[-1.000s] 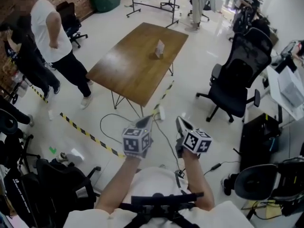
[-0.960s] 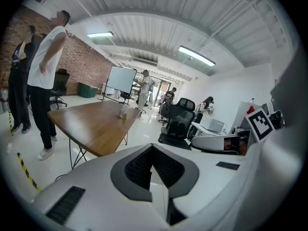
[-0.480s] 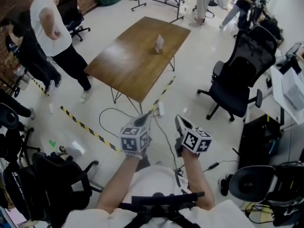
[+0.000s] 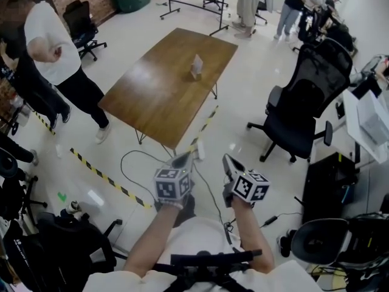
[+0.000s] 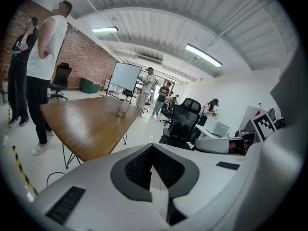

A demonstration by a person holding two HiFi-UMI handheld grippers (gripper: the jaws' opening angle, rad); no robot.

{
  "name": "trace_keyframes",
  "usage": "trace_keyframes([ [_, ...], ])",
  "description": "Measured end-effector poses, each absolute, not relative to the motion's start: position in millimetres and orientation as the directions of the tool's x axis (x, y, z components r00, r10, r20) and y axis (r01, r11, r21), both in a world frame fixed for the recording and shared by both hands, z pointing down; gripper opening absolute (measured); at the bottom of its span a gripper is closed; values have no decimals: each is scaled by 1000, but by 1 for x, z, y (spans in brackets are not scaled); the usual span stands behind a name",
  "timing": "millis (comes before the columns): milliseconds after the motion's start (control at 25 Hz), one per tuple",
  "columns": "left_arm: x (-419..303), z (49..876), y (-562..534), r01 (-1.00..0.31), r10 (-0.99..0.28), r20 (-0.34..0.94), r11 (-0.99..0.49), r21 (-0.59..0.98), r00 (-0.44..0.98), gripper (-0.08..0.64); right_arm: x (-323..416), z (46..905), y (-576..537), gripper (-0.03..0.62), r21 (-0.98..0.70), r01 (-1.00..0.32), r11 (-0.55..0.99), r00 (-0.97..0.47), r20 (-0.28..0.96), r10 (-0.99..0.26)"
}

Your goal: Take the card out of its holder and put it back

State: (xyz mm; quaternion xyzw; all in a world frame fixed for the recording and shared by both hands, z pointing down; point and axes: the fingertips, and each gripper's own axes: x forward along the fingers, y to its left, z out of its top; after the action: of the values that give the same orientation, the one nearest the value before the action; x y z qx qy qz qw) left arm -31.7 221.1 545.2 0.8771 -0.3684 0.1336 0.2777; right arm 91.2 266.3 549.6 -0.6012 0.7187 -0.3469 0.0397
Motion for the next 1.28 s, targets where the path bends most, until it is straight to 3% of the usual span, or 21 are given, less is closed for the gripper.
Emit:
trace_keyframes([
  [800,13,546,24,-680,-507,458,-608,410,730,-3,110,537,68,4,-523,-851,37,-262,362,-894],
  [1280,33,552,-43,-648,-468,460,-640,412,755,-3,134,540,6,5,-526,-850,-23,-193,354,-915],
])
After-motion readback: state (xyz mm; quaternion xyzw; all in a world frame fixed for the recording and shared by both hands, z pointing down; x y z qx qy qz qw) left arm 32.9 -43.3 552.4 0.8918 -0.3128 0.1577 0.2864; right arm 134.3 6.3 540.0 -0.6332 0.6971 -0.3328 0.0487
